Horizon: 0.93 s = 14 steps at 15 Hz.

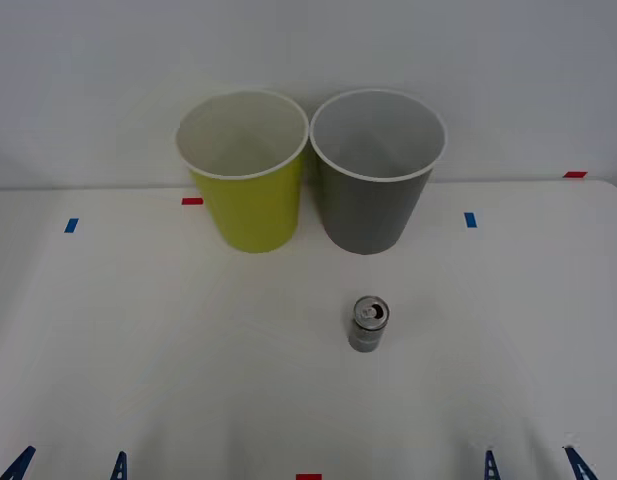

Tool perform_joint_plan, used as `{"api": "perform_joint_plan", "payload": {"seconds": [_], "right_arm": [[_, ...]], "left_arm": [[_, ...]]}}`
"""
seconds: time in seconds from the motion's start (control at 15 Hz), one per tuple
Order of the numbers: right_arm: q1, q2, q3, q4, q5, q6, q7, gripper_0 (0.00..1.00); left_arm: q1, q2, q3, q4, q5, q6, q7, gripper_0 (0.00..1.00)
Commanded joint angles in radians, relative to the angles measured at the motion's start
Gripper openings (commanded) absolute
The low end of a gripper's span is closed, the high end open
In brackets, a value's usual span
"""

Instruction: Put cans in the gray bin and PET bottles in the light green bin.

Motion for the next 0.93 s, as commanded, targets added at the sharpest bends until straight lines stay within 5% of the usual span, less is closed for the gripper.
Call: {"api": "perform_joint_plan", "payload": {"seconds": [0.07,0.4,0.93], "right_arm": [[-0.008,-0.077,0.038,0.002,-0.005,-0.036,0.001,1.0],[-0.077,-0.13,0.127,0.002,-0.01,-0.03,0.012,1.0],[-0.25,-0.046,0.201,0.002,0.007,0.159,0.048,1.0]], "left_arm": [[0.0,0.0,0.0,0.0,0.0,0.0,0.0,1.0],[0.0,0.0,0.0,0.0,0.0,0.0,0.0,1.0],[0.0,0.0,0.0,0.0,0.0,0.0,0.0,1.0]]}}
